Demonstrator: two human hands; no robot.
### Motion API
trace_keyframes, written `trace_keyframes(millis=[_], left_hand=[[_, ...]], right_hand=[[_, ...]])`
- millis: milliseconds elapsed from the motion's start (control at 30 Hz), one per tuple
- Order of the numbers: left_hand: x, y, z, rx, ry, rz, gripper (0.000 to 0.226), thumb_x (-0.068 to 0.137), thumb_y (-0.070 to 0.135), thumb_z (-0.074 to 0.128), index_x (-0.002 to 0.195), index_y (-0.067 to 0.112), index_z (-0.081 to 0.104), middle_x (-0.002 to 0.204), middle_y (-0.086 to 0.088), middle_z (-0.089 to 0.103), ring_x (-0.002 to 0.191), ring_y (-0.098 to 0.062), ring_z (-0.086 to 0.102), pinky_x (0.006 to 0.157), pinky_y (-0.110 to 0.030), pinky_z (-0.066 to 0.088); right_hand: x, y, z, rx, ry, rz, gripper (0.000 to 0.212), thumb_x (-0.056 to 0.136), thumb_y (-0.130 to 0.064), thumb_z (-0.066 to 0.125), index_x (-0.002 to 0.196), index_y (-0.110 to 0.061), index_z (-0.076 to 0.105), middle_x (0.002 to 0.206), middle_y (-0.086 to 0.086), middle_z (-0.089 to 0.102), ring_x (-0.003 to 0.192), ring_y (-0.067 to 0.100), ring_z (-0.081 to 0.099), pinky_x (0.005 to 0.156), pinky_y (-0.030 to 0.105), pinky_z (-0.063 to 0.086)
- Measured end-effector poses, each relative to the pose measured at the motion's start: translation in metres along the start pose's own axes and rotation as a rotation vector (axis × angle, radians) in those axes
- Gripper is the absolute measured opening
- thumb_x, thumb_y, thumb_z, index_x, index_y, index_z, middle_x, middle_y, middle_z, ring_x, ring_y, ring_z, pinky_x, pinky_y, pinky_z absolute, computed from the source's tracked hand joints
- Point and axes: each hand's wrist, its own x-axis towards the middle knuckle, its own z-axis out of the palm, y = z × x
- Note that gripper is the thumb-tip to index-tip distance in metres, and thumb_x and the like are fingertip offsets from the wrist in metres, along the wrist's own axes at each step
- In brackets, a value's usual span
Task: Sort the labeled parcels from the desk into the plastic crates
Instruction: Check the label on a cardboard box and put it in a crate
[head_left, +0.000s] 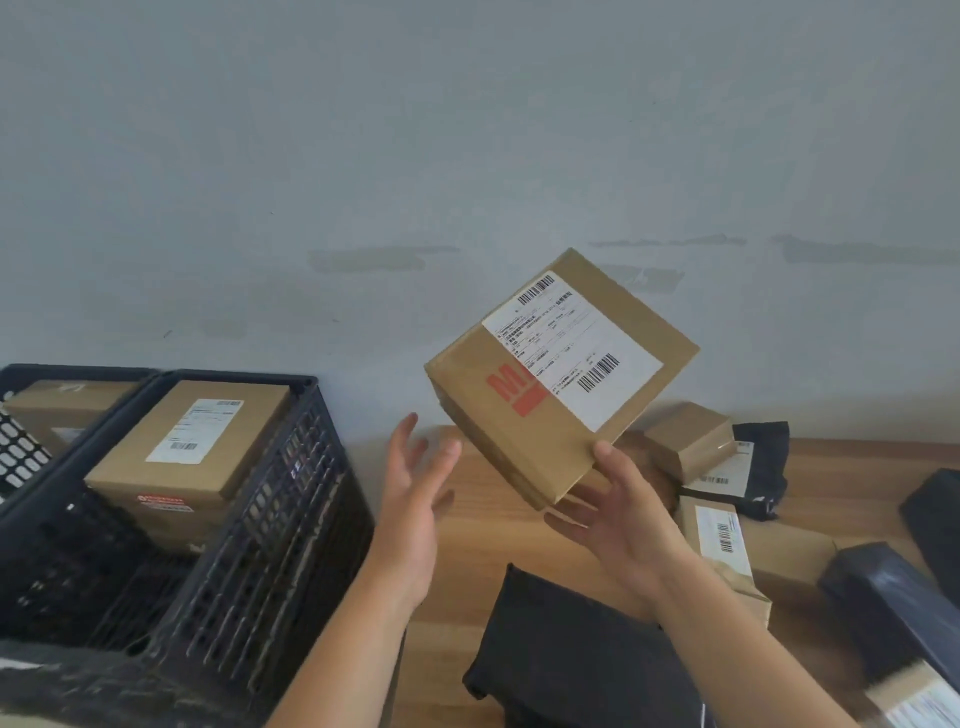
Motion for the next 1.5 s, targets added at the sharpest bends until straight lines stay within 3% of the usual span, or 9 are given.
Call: trace_keyframes(millis=[133,233,433,600,767,967,1233,1333,1500], left_hand=[[-0.006,-0.012,0.016,-0.021,-0.147,-0.025,0.115,0.045,0.075,0.090,0.144,0.056,0.035,0.139,0.017,0.062,0.126,-0.007,0.061,0.113,-0.046,0.041],[-0.005,-0.013,0.017,-0.067,-0.129,-0.017,0.114,0.046,0.073,0.091,0.143,0.059,0.032,0.138,0.016,0.065,0.127,-0.010,0.063,0.109,-0.047,0.045],[0.000,-0.013,0.014,-0.134,-0.137,-0.018,0.092,0.070,0.051,0.084,0.144,0.062,0.030,0.140,0.007,0.065,0.130,-0.021,0.062,0.104,-0.055,0.052],[0.007,-0.010,0.014,-0.160,-0.155,0.006,0.074,0.083,0.038,0.072,0.141,0.061,0.034,0.135,0.005,0.067,0.125,-0.021,0.065,0.091,-0.049,0.059],[0.016,-0.009,0.010,-0.122,-0.152,0.048,0.081,0.079,0.039,0.076,0.144,0.059,0.033,0.134,0.003,0.068,0.124,-0.023,0.066,0.092,-0.055,0.059],[0.034,0.010,-0.017,-0.041,-0.204,0.073,0.106,0.061,0.041,0.086,0.152,0.050,0.032,0.129,-0.002,0.070,0.119,-0.024,0.069,0.079,-0.046,0.061],[0.046,0.033,-0.064,0.120,-0.366,0.030,0.127,0.050,0.051,0.100,0.157,0.036,0.032,0.135,-0.011,0.065,0.127,-0.034,0.063,0.099,-0.058,0.055],[0.044,0.036,-0.071,0.173,-0.445,0.006,0.125,0.051,0.052,0.099,0.156,0.034,0.034,0.140,-0.012,0.062,0.131,-0.035,0.060,0.103,-0.061,0.052],[0.037,0.031,-0.076,0.191,-0.488,-0.030,0.120,0.055,0.051,0.098,0.156,0.031,0.035,0.143,-0.012,0.060,0.132,-0.037,0.058,0.104,-0.063,0.050]], right_hand=[[0.002,0.013,0.015,0.048,-0.024,0.005,0.071,0.058,-0.052,0.081,0.121,-0.024,0.068,0.128,0.018,0.071,0.122,0.042,0.065,0.112,0.060,0.043],[0.002,0.020,0.021,0.061,-0.056,-0.009,0.081,0.051,-0.052,0.088,0.123,-0.025,0.065,0.125,0.015,0.073,0.114,0.037,0.071,0.110,0.059,0.046],[0.003,0.024,0.027,0.076,-0.092,-0.012,0.109,0.036,-0.062,0.097,0.132,-0.025,0.061,0.130,0.015,0.071,0.114,0.034,0.070,0.110,0.060,0.046],[0.004,0.018,0.031,0.079,-0.082,-0.021,0.115,0.035,-0.064,0.096,0.136,-0.025,0.059,0.131,0.013,0.070,0.118,0.031,0.068,0.112,0.059,0.043],[-0.001,0.013,0.032,0.056,-0.091,-0.028,0.122,0.038,-0.066,0.096,0.145,-0.029,0.052,0.140,0.005,0.066,0.130,0.029,0.061,0.113,0.060,0.041],[-0.007,-0.012,-0.010,0.146,0.088,-0.163,0.159,0.021,-0.071,0.096,0.160,-0.040,0.025,0.157,0.001,0.039,0.139,0.034,0.049,0.113,0.066,0.038],[-0.024,-0.064,-0.049,-0.325,0.024,-0.353,0.109,0.050,-0.088,0.077,0.148,-0.057,0.041,0.158,-0.006,0.044,0.146,0.022,0.044,0.118,0.055,0.035],[-0.024,-0.071,-0.043,-0.465,-0.094,-0.351,0.082,0.074,-0.069,0.066,0.150,-0.055,0.039,0.156,-0.010,0.050,0.142,0.021,0.050,0.117,0.059,0.037],[-0.025,-0.067,-0.034,-0.436,-0.189,-0.319,0.076,0.083,-0.051,0.060,0.155,-0.039,0.039,0.150,0.002,0.058,0.135,0.032,0.057,0.110,0.067,0.040]])
